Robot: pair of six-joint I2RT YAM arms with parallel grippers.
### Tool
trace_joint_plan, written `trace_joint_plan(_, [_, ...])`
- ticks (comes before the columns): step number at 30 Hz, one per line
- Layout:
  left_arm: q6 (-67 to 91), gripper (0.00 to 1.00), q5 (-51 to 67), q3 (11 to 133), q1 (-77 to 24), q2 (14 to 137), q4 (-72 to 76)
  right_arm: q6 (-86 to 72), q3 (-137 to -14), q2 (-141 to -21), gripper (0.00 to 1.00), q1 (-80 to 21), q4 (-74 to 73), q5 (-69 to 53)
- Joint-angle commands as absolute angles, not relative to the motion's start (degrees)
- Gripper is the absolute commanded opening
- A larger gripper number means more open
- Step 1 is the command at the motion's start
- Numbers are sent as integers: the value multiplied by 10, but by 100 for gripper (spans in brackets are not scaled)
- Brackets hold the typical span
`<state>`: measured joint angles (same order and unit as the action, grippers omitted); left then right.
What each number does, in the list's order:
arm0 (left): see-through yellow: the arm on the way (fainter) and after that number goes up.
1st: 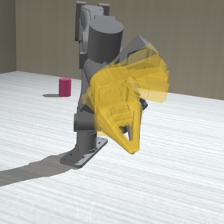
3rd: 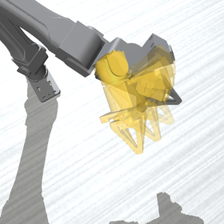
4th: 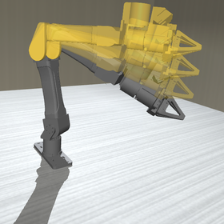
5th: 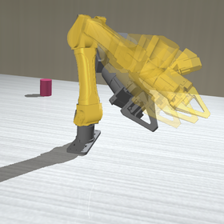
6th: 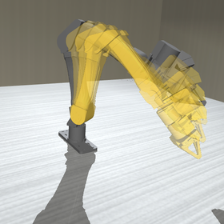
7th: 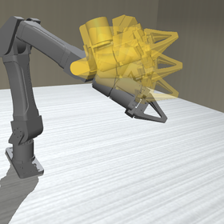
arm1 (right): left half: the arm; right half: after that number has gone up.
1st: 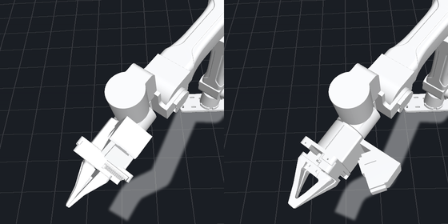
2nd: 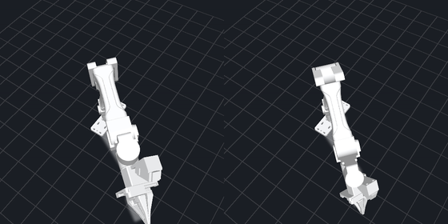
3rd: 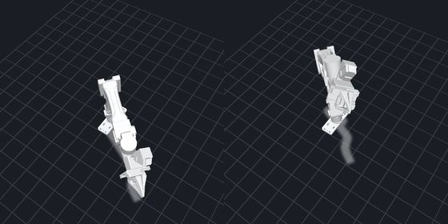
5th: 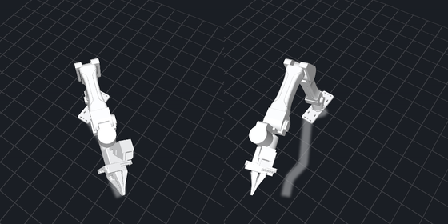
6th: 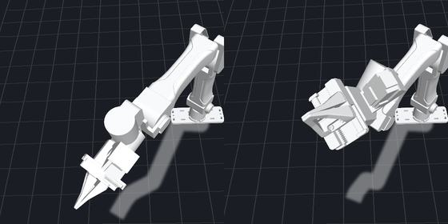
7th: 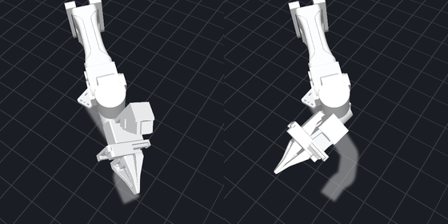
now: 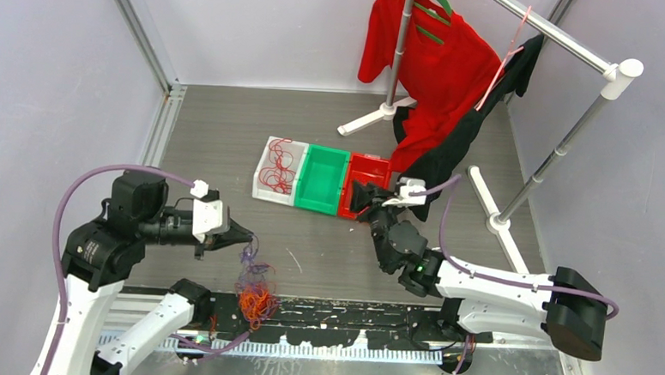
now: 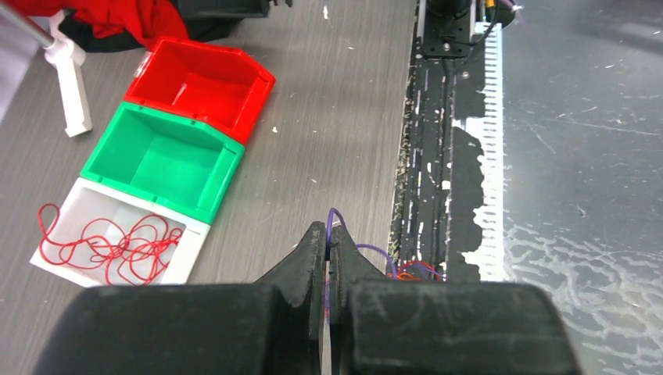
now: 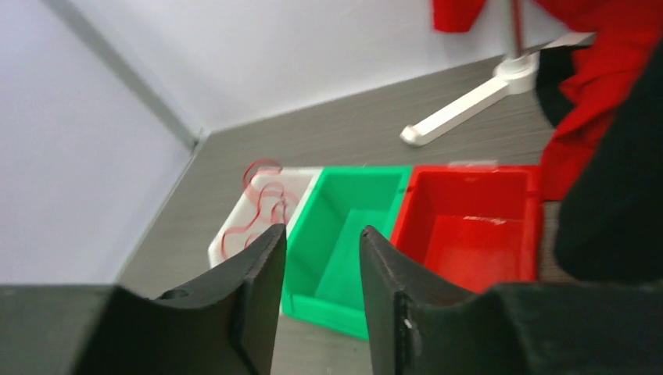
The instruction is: Untangle the cables
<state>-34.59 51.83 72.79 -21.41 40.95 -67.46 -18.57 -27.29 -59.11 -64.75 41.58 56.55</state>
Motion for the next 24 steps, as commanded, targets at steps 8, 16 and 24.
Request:
trace_joint_plan(8, [-254, 0, 421, 665, -215, 352, -417, -135, -299, -677, 64, -728, 394, 201])
trace_joint_plan(16, [-218, 0, 446, 744, -216, 399, -404, -121, -380, -766, 69, -779, 404, 143])
trace_joint_plan(24, [-186, 0, 470, 816, -215, 438, -400, -122, -468, -849, 68, -779, 388, 167])
